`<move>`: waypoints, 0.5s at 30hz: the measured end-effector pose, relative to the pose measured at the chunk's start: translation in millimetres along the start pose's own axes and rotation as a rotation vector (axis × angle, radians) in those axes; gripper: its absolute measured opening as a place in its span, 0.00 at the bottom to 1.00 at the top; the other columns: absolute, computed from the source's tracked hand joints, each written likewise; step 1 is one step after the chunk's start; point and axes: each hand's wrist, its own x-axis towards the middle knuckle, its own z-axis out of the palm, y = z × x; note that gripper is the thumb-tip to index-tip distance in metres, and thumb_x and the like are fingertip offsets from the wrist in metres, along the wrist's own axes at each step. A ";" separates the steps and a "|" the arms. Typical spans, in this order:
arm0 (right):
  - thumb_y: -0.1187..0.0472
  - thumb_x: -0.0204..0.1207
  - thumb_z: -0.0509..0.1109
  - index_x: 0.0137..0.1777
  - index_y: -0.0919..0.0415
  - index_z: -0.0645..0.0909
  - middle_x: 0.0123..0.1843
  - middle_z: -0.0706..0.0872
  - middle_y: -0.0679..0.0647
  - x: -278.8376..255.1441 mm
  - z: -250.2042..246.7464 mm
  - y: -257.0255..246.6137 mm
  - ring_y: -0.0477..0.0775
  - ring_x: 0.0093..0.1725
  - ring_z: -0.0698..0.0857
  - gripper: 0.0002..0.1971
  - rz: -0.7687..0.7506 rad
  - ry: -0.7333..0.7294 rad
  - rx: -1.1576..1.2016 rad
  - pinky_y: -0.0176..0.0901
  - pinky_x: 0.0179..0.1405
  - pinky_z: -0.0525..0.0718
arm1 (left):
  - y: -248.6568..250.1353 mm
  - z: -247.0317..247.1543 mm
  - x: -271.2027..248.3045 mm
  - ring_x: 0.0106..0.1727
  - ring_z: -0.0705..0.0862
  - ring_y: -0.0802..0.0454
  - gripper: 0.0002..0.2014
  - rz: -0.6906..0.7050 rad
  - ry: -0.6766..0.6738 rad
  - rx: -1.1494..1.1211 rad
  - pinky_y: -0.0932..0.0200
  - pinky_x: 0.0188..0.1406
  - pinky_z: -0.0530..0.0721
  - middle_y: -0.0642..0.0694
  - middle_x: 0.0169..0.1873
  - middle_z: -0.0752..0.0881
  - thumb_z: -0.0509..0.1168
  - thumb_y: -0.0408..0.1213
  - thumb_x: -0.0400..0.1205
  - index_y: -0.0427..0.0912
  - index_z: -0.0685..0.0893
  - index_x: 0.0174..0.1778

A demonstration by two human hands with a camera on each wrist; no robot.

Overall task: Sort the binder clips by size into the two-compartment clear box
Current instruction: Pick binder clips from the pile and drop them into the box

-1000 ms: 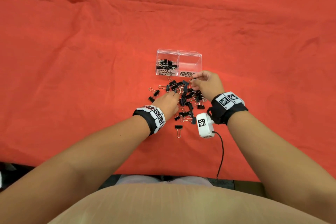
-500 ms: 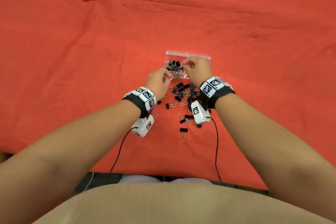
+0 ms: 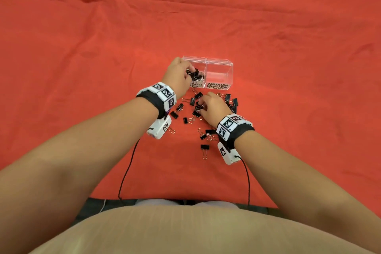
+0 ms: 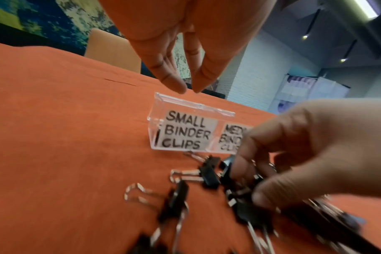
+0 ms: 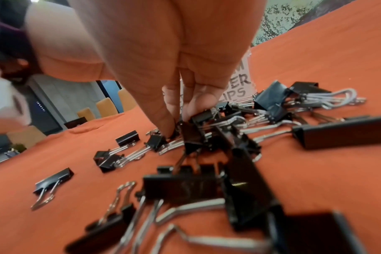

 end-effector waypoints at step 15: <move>0.67 0.71 0.72 0.42 0.60 0.80 0.36 0.82 0.49 -22.2 -18.3 20.2 0.47 0.33 0.79 0.04 0.248 0.087 0.466 0.33 0.32 0.77 | -45.5 49.9 -86.2 0.63 0.77 0.42 0.17 0.093 -0.350 0.370 0.46 0.61 0.79 0.41 0.58 0.76 0.67 0.41 0.81 0.36 0.79 0.62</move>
